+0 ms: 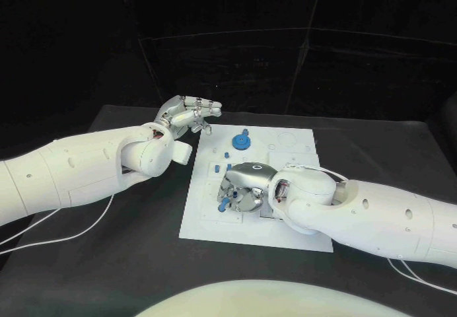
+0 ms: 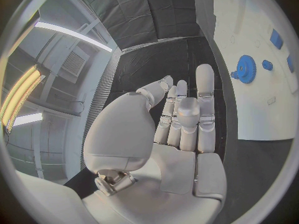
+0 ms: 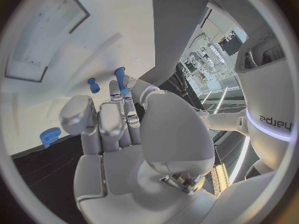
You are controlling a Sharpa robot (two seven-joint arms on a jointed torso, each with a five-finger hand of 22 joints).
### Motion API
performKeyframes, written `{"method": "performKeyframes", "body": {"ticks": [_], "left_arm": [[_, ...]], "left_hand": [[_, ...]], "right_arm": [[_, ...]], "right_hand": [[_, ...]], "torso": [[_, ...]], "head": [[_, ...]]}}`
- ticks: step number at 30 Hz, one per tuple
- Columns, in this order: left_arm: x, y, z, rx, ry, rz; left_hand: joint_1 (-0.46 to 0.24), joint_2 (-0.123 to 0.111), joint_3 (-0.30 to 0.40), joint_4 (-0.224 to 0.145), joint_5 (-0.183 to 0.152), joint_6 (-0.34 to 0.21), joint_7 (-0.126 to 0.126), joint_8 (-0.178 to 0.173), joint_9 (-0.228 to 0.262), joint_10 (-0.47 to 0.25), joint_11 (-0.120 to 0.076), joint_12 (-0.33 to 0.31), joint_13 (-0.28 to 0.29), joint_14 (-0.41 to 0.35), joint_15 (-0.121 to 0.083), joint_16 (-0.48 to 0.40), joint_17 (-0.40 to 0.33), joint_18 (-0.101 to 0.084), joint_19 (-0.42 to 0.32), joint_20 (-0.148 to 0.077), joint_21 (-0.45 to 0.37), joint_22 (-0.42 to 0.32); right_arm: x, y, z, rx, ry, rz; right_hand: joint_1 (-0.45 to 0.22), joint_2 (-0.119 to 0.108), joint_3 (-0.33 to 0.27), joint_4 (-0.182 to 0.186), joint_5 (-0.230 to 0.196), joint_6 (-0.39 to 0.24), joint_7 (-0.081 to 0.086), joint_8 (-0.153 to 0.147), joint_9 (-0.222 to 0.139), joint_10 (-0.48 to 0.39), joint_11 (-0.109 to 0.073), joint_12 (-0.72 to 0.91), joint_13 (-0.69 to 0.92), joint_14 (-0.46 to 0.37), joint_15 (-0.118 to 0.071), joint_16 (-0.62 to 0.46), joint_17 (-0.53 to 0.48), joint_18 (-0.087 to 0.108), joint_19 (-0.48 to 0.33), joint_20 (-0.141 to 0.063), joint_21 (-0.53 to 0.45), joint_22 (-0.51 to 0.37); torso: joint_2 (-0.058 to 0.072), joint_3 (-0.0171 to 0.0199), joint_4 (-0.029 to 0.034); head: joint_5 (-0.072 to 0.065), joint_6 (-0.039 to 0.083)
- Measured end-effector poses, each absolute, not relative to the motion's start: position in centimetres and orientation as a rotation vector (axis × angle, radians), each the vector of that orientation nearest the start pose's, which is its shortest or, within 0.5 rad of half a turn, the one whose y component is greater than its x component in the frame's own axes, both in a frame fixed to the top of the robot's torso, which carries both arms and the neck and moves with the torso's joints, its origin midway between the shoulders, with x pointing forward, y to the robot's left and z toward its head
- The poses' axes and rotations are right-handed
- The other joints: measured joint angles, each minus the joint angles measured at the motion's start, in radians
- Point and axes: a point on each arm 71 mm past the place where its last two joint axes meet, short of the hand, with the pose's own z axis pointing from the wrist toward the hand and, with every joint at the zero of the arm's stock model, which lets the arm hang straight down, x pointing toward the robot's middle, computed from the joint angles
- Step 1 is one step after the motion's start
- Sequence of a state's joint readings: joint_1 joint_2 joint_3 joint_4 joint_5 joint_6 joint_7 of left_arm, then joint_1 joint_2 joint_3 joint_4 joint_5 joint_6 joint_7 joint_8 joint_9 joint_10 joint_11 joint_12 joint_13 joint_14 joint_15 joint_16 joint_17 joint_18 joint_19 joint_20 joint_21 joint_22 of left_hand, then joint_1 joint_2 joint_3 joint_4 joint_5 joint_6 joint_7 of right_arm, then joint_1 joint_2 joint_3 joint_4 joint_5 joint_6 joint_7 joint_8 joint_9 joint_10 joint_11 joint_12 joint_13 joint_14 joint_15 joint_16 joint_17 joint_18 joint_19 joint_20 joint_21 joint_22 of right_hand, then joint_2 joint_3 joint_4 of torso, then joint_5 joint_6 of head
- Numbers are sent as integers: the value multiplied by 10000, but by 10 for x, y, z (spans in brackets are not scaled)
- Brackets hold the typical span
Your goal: Assemble the parts on the task board
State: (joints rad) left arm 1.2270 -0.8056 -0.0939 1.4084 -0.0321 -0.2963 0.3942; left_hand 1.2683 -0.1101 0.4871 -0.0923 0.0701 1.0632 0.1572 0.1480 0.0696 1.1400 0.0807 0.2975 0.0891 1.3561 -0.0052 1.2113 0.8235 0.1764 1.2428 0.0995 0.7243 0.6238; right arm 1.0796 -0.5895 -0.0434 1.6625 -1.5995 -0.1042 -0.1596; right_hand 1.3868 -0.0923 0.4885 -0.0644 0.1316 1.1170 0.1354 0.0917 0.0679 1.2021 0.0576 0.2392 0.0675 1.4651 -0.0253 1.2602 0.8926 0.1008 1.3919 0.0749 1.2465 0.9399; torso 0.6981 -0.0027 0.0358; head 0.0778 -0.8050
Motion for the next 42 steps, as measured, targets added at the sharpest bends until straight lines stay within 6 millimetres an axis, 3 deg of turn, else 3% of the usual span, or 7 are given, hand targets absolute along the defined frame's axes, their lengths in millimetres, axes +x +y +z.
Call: {"method": "performKeyframes", "body": {"ticks": [6, 10, 27, 31, 32, 38, 42], "left_arm": [[509, 225, -191, -10770, 14338, -14594], [509, 225, -191, -10772, 14339, -14593], [508, 226, -191, -10780, 14360, -14597], [508, 226, -191, -10784, 14369, -14597], [508, 226, -191, -10785, 14372, -14598], [508, 227, -191, -10799, 14378, -14578], [508, 231, -191, -10827, 14359, -14515]], "left_hand": [[0, 0, 0, 0, 0, 0, 0, 0, 0, 0, 0, 0, 0, 0, 0, 0, 0, -1, 0, 0, 0, 0], [0, 0, 0, 0, 0, 0, 0, 0, 0, 0, 0, 0, 0, 0, 0, 0, 1, 0, 0, 0, 0, 1], [40, 39, -17, 17, 0, 0, 0, 0, 0, -20, 20, 0, 5, 1, 0, 0, 1, 0, 0, 0, -41, -5], [40, 39, -27, 27, 0, 0, 0, 0, 0, -36, 36, 0, 9, 1, 1, 0, 1, 0, 0, 0, -41, -11], [39, 39, -27, 27, 0, 0, 0, 0, 0, -36, 36, 0, 9, 1, 1, 0, 2, -1, 0, 0, -41, -11], [40, 39, -27, 27, 0, 0, 0, 0, 0, -36, 36, 0, 8, 1, 1, 0, 2, 0, 0, 0, -41, -10], [40, 39, -27, 27, 0, 0, 0, 0, 0, -36, 36, 0, 8, 1, 1, 0, 2, 0, 0, 0, -41, -9]], "right_arm": [[397, -34, -225, -5491, 18294, 9284], [395, -31, -226, -5565, 18300, 9342], [394, -29, -226, -5526, 18163, 9428], [394, -31, -225, -5402, 18027, 9455], [394, -32, -225, -5361, 17984, 9463], [391, -51, -220, -4978, 17716, 9490], [388, -77, -213, -4456, 17699, 9425]], "right_hand": [[-121, -120, -27, 27, 30, -72, 71, -26, 13, -14, 15, -109, 13, 0, 0, 0, -30, 0, 0, 0, 0, -15], [-307, -305, -116, 119, 166, -325, 179, -198, -19, -180, 179, -256, -21, 37, 42, 0, -81, 1, -54, 54, 0, -31], [-529, -527, -255, 164, 224, -1153, 167, -259, -34, -754, 251, -511, -19, -36, 111, 0, -172, 0, -126, 126, -3, -123], [-754, -751, -672, 219, 317, -1858, 156, -259, -45, -1443, 313, -590, -20, -95, 240, -139, -391, 8, -295, 250, -279, -530], [-763, -761, -818, 221, 317, -2051, 118, -259, -45, -1627, 322, -590, -16, -150, 282, -220, -524, 169, -404, 249, -409, -744], [-802, -800, -1805, 255, 487, -2573, 4, -259, -12, -2434, 388, -188, 90, -237, 306, -182, -453, 162, -697, 271, -932, -1574], [-598, -597, -2371, 321, 611, -2356, 201, -104, 50, -2488, 347, 490, 215, -197, 266, 100, -70, 162, -628, 247, -837, -1330]], "torso": [[0, -1, 0], [0, -2, 0], [0, 5, -6], [0, 5, -6], [0, 5, -6], [-6, 12, -5], [-16, 7, -13]], "head": [[1, 1], [11, 1], [34, -7], [34, -9], [29, -9], [12, 21], [-8, 61]]}}
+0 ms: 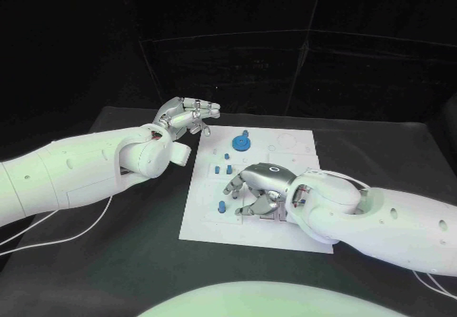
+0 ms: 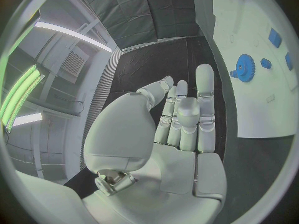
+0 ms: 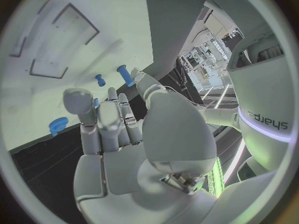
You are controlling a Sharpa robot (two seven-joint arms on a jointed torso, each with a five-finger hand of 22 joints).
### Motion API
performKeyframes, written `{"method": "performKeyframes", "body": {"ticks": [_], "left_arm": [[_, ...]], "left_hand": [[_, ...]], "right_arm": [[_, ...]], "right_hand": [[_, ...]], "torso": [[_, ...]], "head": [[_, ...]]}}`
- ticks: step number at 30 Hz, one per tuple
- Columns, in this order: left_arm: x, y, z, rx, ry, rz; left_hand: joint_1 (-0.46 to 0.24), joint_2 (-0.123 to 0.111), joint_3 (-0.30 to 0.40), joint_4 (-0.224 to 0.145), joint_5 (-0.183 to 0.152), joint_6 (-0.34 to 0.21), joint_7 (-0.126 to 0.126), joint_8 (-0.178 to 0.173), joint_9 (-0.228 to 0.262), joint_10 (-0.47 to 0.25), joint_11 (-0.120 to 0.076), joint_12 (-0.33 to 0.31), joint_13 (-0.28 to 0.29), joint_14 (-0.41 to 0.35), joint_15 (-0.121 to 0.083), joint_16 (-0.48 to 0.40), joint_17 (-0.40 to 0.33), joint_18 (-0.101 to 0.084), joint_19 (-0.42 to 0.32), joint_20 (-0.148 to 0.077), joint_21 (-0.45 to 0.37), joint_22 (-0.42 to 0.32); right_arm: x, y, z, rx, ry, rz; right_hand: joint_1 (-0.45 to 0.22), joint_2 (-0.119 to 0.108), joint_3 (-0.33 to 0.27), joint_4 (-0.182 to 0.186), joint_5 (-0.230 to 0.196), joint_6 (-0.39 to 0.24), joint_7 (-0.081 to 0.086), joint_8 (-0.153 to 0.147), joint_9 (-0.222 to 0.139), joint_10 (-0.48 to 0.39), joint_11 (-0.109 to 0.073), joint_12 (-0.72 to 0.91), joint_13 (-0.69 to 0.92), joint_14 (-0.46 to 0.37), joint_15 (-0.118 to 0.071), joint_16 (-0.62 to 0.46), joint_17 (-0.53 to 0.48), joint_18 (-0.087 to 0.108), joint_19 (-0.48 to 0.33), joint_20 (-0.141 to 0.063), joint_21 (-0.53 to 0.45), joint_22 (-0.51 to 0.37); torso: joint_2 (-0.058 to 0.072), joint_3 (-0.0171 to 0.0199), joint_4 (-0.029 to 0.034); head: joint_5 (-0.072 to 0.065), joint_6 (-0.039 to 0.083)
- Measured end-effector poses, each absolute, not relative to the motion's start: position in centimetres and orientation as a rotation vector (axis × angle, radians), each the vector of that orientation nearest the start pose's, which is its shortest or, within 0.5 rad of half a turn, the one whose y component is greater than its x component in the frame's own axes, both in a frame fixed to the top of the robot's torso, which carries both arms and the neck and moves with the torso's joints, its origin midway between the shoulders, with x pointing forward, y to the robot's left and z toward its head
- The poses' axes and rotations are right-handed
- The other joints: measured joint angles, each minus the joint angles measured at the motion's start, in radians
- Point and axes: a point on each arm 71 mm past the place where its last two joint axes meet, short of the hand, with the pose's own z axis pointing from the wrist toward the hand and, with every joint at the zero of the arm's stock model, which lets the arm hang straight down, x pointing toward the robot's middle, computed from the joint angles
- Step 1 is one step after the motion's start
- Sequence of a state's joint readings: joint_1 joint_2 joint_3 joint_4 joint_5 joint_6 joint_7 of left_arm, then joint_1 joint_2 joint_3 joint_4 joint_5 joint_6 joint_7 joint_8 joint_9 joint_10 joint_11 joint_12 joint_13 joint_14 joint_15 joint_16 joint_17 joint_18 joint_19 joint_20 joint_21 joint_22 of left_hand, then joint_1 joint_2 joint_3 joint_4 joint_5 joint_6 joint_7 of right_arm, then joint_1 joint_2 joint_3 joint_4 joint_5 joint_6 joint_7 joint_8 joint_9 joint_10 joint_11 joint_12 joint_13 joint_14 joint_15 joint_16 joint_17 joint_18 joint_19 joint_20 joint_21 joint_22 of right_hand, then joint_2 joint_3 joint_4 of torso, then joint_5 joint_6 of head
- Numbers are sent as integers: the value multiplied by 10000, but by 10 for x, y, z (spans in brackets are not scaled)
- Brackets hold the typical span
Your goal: Assemble the parts on the task board
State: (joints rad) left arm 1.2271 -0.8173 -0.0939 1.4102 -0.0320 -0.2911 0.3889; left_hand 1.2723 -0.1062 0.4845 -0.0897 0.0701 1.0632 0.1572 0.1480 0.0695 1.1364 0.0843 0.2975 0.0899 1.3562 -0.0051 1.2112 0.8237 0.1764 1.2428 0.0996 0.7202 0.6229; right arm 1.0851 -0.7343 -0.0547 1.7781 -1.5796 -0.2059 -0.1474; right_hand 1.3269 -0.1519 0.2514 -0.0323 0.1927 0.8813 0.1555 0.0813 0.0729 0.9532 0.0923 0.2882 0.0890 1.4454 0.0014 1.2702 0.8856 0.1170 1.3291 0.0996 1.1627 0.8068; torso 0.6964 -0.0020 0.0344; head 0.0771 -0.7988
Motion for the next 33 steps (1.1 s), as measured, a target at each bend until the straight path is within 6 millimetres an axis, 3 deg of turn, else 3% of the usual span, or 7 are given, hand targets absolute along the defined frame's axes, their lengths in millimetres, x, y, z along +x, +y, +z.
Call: {"method": "performKeyframes", "body": {"ticks": [5, 11, 16, 19, 23, 28, 33], "left_arm": [[508, 233, -191, -10844, 14348, -14481], [507, 234, -191, -10853, 14349, -14478], [505, 237, -191, -10872, 14336, -14440], [505, 237, -191, -10877, 14338, -14451], [505, 238, -190, -10908, 14326, -14455], [505, 238, -191, -10954, 14308, -14451], [505, 239, -191, -10978, 14298, -14454]], "left_hand": [[0, 0, 0, 0, 0, 0, 0, 0, 0, 0, 0, 0, 0, 0, 0, 0, 0, 0, 0, 0, 0, 0], [0, 0, 0, 0, 0, 0, 0, 0, 0, 0, 0, 0, -1, -36, 36, -38, -29, -1, 0, 0, 0, 1], [-38, 38, -29, -29, 0, 0, 0, 73, 0, 0, 0, 84, 15, -36, 36, -38, -31, 0, 0, 0, 1, -22], [-38, 38, -56, -1, 0, 0, 0, 73, 0, 0, 0, 85, 15, -36, 36, -38, -31, -1, 0, 0, -36, -21], [-38, 38, -56, -1, 0, 0, 0, 73, 0, 0, 0, 85, 14, -36, 36, -38, -31, 0, 0, 0, -36, -21], [-38, 38, -56, -1, 0, 0, 0, 73, 0, 0, 0, 84, 14, -36, 36, -38, -31, 0, 0, 0, -36, -21], [-38, 38, -56, -1, 0, 0, 0, 73, 0, 0, -1, 85, 13, -36, 36, -38, -31, -1, 0, 0, -36, -20]], "right_arm": [[396, -120, -189, -2942, 17683, 9316], [404, -178, -180, -512, 18074, 8745], [402, -207, -180, 815, 18493, 7803], [401, -220, -182, 1423, 18760, 6994], [398, -232, -189, 1948, 19106, 6020], [393, -239, -200, 2113, 19434, 5157], [389, -235, -209, 1929, 19659, 4791]], "right_hand": [[-70, 324, -150, 193, 196, 529, 104, 213, 66, 1495, -101, 1023, 303, 180, -68, 294, 530, -2, 590, -10, 783, 1285], [-352, 287, -681, 598, 273, 1106, -363, 987, 273, 3016, -584, 2967, 1476, 213, -477, 692, 1226, -1, 898, -347, 1193, 1911], [-897, 35, -1741, 1083, 904, 1525, -686, 1950, 561, 4521, -900, 8619, 8180, 215, -679, 860, 1577, -249, 1159, -619, 1763, 2912], [-1023, 166, -2349, 1433, 1124, 1468, -773, 2375, 686, 4691, -906, 10134, 10220, 214, -755, 892, 1618, -247, 1225, -664, 1946, 3249], [-1143, 285, -2988, 1945, 1298, 1166, -746, 2760, 782, 4691, -906, 10636, 10998, 214, -755, 897, 1633, -246, 1260, -655, 2033, 3455], [-1141, 284, -3384, 2340, 1352, 993, -707, 2994, 812, 4691, -906, 10739, 11292, 214, -754, 897, 1633, -247, 1260, -655, 2078, 3571], [-1094, 330, -3652, 2609, 1354, 894, -701, 3189, 841, 4690, -906, 10863, 11519, 214, -753, 897, 1653, -334, 1295, -620, 2150, 3713]], "torso": [[-18, -9, -38], [-65, -38, -85], [-115, -47, -174], [-142, -38, -247], [-178, -27, -335], [-215, -20, -424], [-230, -13, -450]], "head": [[-141, 67], [-553, 194], [-784, 291], [-841, 334], [-871, 354], [-854, 343], [-839, 319]]}}
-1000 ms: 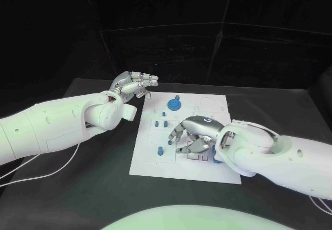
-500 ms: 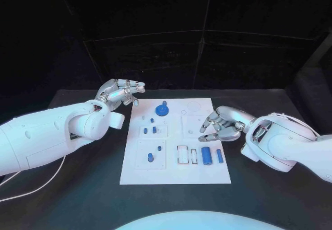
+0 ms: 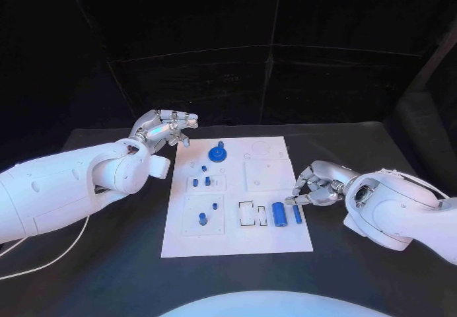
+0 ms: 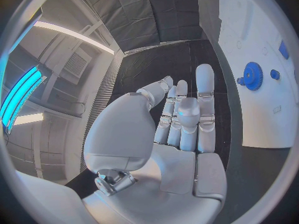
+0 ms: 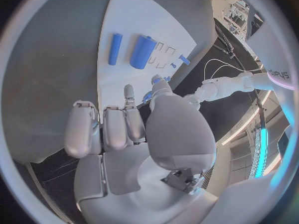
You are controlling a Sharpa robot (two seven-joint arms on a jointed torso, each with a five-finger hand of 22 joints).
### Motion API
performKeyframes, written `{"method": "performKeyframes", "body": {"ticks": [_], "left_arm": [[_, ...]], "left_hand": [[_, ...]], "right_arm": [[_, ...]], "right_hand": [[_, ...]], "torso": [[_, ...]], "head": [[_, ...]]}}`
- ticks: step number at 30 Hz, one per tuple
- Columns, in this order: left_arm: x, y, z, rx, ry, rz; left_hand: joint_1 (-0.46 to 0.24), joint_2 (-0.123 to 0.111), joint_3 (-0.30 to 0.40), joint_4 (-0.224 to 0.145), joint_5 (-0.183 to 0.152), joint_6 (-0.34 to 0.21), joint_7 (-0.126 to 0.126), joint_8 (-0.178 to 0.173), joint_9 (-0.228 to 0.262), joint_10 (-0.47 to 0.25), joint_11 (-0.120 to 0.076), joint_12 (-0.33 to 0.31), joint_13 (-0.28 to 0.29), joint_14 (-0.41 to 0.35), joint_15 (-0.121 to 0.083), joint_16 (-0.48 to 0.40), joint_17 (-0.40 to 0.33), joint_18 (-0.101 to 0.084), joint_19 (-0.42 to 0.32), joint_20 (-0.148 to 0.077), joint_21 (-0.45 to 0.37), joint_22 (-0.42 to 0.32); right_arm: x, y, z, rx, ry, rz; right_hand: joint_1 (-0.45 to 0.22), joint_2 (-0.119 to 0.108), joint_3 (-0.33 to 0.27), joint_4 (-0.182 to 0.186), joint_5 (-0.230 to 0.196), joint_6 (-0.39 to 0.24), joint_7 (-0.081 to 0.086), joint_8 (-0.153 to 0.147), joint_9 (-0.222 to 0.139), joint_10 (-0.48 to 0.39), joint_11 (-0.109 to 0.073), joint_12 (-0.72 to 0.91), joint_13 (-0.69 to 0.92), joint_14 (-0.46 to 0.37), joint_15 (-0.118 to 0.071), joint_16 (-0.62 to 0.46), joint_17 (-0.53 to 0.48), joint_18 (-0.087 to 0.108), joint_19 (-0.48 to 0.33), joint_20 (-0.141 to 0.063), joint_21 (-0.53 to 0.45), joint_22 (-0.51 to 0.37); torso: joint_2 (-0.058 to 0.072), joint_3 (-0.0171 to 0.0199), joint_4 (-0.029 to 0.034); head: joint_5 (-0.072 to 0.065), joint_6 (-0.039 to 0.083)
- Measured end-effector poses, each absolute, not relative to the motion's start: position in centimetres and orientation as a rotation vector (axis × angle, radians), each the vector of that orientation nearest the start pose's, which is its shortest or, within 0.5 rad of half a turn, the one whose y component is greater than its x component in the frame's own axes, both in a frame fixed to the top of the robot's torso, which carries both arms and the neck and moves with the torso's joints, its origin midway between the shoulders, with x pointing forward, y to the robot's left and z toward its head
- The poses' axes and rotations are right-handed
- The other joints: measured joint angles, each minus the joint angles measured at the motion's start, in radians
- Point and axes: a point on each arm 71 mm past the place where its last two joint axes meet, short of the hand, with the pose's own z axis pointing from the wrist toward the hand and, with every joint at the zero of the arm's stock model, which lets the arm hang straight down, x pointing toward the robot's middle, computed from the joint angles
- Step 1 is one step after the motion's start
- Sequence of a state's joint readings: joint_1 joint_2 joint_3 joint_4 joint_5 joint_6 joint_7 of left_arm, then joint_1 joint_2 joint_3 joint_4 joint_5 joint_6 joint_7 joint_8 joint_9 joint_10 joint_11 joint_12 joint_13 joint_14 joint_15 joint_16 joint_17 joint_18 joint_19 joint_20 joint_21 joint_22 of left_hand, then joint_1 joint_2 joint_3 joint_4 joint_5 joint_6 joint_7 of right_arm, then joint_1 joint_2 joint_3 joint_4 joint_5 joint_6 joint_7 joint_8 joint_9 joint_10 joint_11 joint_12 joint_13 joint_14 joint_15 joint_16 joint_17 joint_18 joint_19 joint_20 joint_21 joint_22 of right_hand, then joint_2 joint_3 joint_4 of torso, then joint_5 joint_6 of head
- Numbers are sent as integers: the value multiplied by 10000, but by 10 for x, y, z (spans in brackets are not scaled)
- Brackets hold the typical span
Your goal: Assemble the parts on the task board
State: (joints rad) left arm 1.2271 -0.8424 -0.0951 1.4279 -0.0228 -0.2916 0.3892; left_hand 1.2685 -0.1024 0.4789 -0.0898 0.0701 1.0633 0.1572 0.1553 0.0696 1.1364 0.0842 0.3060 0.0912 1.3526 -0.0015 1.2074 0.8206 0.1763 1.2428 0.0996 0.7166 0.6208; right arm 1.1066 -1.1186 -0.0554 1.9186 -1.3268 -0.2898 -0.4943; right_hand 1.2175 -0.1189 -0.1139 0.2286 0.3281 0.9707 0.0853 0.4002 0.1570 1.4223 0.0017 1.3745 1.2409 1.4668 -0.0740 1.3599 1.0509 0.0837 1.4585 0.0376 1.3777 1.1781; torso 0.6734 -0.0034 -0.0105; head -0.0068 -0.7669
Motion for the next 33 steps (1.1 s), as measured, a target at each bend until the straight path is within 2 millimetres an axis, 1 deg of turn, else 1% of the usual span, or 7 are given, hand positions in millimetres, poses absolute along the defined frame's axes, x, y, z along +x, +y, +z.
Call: {"method": "performKeyframes", "body": {"ticks": [1, 3, 7, 17, 25, 31, 33], "left_arm": [[505, 239, -191, -10981, 14297, -14454], [505, 239, -191, -10990, 14294, -14454], [505, 238, -191, -10999, 14296, -14459], [505, 238, -191, -11018, 14291, -14456], [505, 239, -191, -11026, 14291, -14453], [505, 239, -191, -11032, 14292, -14450], [505, 239, -191, -11033, 14294, -14453]], "left_hand": [[0, 0, 0, 0, 0, 0, 0, 0, 0, 0, 0, 0, 0, 0, 0, 0, 0, 0, 0, 0, 0, 0], [0, 0, 0, 0, 0, 0, 0, 0, 0, 0, 0, 0, 0, 0, 0, 0, 1, 0, 0, 0, 0, 1], [0, 0, 0, 0, 0, 0, 0, 0, 0, 0, 0, 0, 0, 0, 0, 0, 0, 0, 0, 0, 0, 1], [0, 0, 0, 0, 0, 0, 0, 0, 0, 0, 0, 0, -1, 0, 0, 0, 1, 0, 0, 0, 0, -7], [0, -1, 0, 0, 0, 0, 0, 0, 0, -11, -11, 0, -2, 0, 0, 0, 1, 0, 0, 0, 0, -6], [0, -1, 1, 0, 0, 0, 0, 0, 0, -37, -37, 0, -2, 0, 0, 0, 2, 0, 0, 0, 0, -6], [0, -1, 1, 0, 0, 0, 0, 0, 0, -37, -37, 0, -2, 0, 0, 0, 2, 0, 0, 0, 0, -7]], "right_arm": [[389, -234, -210, 1892, 19693, 4775], [387, -229, -214, 1761, 19803, 4761], [386, -220, -222, 1540, 19973, 4775], [384, -211, -239, 1157, 20360, 4600], [388, -208, -245, 843, 20417, 4357], [390, -201, -249, 563, 20417, 4360], [390, -198, -250, 480, 20392, 4392]], "right_hand": [[12, 12, -40, 40, 0, 0, 0, 0, 3, 0, 0, 0, 36, 0, 0, 15, 0, -66, 0, 0, 0, 19], [10, 10, -106, 106, 0, -32, -31, 59, 3, 0, 0, 42, 96, 0, 0, 49, 17, -69, 0, 0, 38, 51], [10, 10, -197, 198, 0, -69, 3, 117, 16, -1, 0, 69, 193, 0, 1, 49, 32, -68, -1, 0, 45, 101], [91, 90, -279, 342, 94, -100, -28, 232, 41, -1, 0, 108, 246, 0, 2, 49, 24, -67, -1, 0, 86, 160], [128, 128, -278, 397, 94, -100, -29, 289, 51, -1, 0, 108, 245, 0, 2, 49, -19, -66, -1, 0, 85, 181], [171, 170, -279, 397, 136, -99, -28, 357, 102, -1, 0, 108, 246, 0, 3, 49, -50, -66, -1, 0, 85, 212], [244, 242, -281, 397, 172, -98, -28, 385, 108, -1, 0, 108, 267, 0, 3, 49, -59, -66, -2, 0, 120, 217]], "torso": [[0, 0, 0], [0, 0, 0], [0, 0, 0], [13, -12, -20], [17, -12, -8], [17, -12, -7], [17, -15, -6]], "head": [[2, -4], [16, -11], [46, -19], [70, -62], [72, -97], [100, -105], [106, -113]]}}
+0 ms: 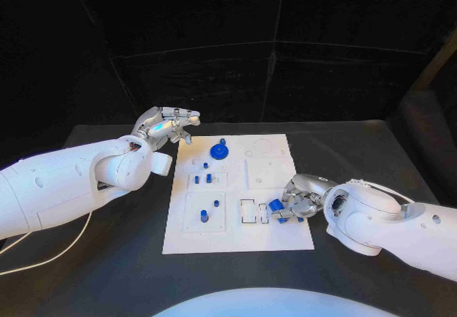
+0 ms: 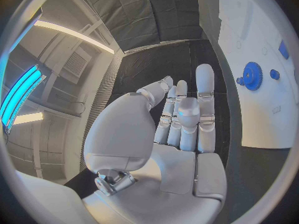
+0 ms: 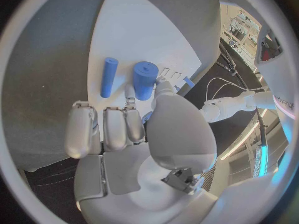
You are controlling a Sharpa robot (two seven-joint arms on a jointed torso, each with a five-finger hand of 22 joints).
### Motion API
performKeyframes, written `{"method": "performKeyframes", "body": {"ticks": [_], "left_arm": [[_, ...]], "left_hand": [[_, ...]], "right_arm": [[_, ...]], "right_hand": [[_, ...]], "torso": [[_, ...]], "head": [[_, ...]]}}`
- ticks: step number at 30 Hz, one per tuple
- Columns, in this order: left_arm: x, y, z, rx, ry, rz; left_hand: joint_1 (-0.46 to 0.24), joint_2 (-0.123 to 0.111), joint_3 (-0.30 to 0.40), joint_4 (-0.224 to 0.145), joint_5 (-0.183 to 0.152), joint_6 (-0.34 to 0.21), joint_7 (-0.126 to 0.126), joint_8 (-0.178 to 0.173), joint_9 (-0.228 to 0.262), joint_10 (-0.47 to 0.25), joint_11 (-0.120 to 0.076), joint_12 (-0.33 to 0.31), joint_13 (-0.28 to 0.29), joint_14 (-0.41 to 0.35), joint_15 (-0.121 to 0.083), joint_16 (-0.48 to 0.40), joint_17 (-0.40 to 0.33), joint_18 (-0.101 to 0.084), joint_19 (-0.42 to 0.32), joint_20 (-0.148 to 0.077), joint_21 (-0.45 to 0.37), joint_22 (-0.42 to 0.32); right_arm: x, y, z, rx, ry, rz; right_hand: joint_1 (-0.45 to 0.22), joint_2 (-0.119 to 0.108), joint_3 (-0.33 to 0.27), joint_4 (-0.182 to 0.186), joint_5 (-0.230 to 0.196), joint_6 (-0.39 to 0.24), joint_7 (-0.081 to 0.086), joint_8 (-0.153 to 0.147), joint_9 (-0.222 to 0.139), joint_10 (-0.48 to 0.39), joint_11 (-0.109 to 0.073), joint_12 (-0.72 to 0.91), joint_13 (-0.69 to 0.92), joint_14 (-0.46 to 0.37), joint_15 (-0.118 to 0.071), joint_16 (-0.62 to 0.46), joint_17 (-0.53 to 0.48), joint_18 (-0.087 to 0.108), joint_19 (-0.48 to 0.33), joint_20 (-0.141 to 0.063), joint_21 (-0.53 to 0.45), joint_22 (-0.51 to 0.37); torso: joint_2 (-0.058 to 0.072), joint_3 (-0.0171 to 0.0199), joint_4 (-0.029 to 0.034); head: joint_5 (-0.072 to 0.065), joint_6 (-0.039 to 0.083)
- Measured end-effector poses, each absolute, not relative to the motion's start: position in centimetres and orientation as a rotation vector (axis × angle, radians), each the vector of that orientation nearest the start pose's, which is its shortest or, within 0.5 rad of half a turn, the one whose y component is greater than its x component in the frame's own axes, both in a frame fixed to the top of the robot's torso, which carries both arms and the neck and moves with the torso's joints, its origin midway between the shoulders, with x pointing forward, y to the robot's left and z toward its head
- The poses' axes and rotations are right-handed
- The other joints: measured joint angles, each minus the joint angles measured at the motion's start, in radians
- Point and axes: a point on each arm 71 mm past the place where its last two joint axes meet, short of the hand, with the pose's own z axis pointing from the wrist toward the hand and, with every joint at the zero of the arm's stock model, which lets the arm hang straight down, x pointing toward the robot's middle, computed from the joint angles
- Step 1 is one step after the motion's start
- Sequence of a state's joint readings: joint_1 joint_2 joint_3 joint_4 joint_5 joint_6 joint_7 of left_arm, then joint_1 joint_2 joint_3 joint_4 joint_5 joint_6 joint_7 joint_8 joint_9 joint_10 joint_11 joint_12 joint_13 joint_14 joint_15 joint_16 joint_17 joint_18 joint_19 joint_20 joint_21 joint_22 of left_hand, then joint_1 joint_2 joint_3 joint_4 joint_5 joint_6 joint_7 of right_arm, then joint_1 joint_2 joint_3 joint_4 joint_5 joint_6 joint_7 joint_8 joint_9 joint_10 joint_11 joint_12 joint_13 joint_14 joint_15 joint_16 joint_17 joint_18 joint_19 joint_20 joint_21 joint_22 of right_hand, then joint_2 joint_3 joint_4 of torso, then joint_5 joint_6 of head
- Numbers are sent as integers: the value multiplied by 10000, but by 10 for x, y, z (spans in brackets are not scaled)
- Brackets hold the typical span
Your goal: Assemble the parts on the task board
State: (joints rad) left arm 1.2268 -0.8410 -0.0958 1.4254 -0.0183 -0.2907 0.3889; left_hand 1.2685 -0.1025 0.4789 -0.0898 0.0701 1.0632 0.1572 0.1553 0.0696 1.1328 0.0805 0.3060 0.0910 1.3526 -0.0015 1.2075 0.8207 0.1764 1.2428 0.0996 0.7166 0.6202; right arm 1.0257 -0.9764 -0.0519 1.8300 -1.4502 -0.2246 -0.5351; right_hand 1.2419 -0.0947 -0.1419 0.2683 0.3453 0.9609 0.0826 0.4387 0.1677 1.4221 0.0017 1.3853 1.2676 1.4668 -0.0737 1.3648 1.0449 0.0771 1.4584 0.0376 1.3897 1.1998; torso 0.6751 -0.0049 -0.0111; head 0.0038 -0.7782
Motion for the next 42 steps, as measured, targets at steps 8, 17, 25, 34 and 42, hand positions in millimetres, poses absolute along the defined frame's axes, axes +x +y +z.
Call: {"method": "performKeyframes", "body": {"ticks": [8, 17, 25, 34, 42], "left_arm": [[505, 239, -191, -11041, 14296, -14448], [505, 239, -192, -11043, 14303, -14454], [505, 239, -192, -11047, 14306, -14455], [505, 239, -192, -11049, 14308, -14462], [504, 238, -192, -11046, 14321, -14484]], "left_hand": [[0, 0, 0, 0, 0, 0, 0, 0, 0, 0, 0, 0, 0, 0, 0, 0, 0, 0, 0, 0, 0, -7], [0, 0, 0, 0, 0, 0, 0, 0, 0, 0, 0, 0, -1, 0, 0, 0, 0, 0, 0, 0, 0, -6], [0, 0, 0, 0, 0, 0, 0, 0, 0, 0, 0, 0, -1, 0, 0, 0, 0, 0, 0, 0, 0, -5], [0, 0, 0, 0, 0, 0, 0, 0, 0, 0, 0, 0, -1, 0, 0, 0, 1, 0, 0, 0, 0, -5], [0, 0, 0, 0, 0, 0, 0, 0, 0, 0, 0, 0, -1, 0, 0, 0, 1, 0, 0, 0, 0, -4]], "right_arm": [[388, -194, -250, 403, 20285, 4433], [378, -203, -249, 1139, 20075, 4594], [369, -196, -239, 2103, 19646, 5507], [369, -183, -238, 2728, 19626, 6126], [372, -161, -243, 2848, 20002, 6597]], "right_hand": [[282, 282, -29, 26, 481, 0, 0, 264, 29, 20, -20, 0, 84, 0, 2, 0, 0, 0, 21, -21, 73, 161], [454, 453, -38, 33, 815, 106, -112, 471, 68, 90, -91, 0, 179, 0, 2, 0, 65, 2, 38, -38, 157, 303], [473, 511, -112, 106, 908, 107, -114, 541, 172, 125, -125, 0, 197, 0, 2, 0, 86, 2, 73, -73, 157, 334], [412, 599, -151, 146, 1015, 108, -114, 542, 181, 125, -125, 0, 205, -36, -35, 0, 86, 2, 72, -73, 157, 340], [169, 837, -344, 223, 1023, 182, -110, 678, 226, 161, -162, -38, 205, 1, -72, 0, 59, 2, 72, -73, 157, 353]], "torso": [[-6, -3, 1], [-17, 3, -8], [-18, -2, 0], [-4, -7, 0], [8, -9, 0]], "head": [[30, -21], [39, -20], [33, 16], [94, 12], [123, -25]]}}
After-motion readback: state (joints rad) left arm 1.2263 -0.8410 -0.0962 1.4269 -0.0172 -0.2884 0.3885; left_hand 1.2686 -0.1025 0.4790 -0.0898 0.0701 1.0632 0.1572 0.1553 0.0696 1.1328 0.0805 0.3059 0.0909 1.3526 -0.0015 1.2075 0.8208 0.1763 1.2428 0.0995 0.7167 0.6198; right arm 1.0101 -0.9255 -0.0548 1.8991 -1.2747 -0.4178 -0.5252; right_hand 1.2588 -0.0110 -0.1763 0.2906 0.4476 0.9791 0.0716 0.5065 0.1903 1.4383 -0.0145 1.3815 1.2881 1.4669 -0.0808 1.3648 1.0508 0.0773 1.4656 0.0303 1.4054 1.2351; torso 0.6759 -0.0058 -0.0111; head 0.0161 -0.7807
